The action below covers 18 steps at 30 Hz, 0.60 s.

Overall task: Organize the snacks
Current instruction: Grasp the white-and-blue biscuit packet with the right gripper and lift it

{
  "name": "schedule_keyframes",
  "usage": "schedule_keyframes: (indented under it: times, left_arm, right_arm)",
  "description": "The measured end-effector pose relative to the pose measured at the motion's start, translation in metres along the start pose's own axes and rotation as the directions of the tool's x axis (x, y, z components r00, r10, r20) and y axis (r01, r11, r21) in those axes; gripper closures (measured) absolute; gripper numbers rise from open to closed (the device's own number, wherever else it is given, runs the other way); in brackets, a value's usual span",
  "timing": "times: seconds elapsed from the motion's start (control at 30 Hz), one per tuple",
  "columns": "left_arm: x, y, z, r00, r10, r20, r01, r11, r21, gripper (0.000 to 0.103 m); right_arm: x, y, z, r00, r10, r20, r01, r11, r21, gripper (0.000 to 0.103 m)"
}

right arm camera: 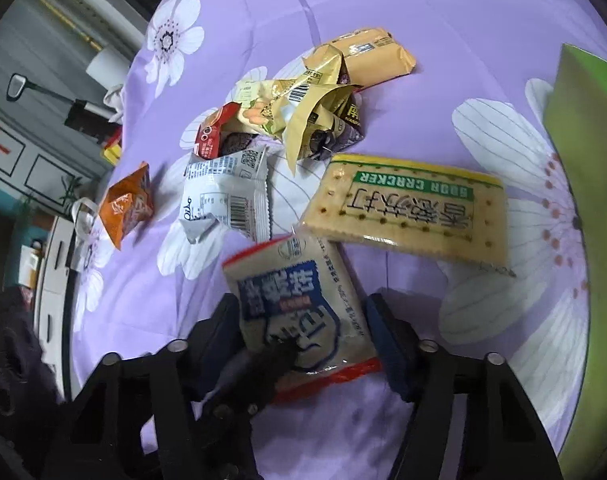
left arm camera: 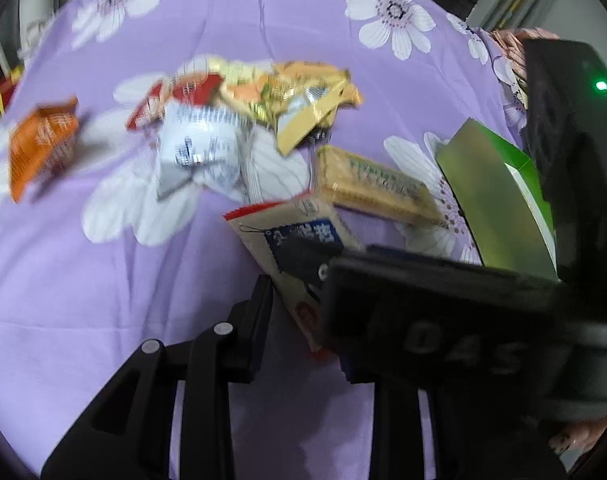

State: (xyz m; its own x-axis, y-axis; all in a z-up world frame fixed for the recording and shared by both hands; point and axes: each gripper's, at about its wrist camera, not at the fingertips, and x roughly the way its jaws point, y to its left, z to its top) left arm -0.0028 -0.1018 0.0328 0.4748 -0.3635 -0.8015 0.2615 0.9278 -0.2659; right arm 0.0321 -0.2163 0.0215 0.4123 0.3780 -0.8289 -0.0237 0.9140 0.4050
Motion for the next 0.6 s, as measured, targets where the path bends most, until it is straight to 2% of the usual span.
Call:
schedule_keyframes:
  times: [0.1, 0.23, 0.47, 0.6]
  left_arm:
    - [-0.013, -0.010, 0.004, 0.999, 0.027, 0.039, -0.028, 0.999, 0.030, 0.074]
    - [-0.032, -0.029, 0.009, 0.994, 0.031, 0.104, -0.040, 0.995, 0.088, 0.074]
    - [-0.061, -0.082, 0.014, 0.978, -0.031, 0.206, -0.015, 0.976, 0.218, 0.074]
    - [-0.064, -0.115, 0.018, 0.971, -0.101, 0.214, 0.033, 0.954, 0.299, 0.074]
  right_arm:
    - [-0.012, 0.002, -0.005, 1.000, 0.010, 0.029, -0.011, 1.000, 0.022, 0.040]
    - [-0.045, 0.002, -0.011, 0.990, 0.032, 0.134, -0.037, 0.999, 0.032, 0.040]
    - [-0.110, -0.012, -0.022, 0.953, -0.015, 0.303, -0.008, 0.997, 0.077, 0.040]
    - [-0.142, -0.032, -0.029, 0.926, -0.061, 0.372, 0.010, 0.991, 0.136, 0.040]
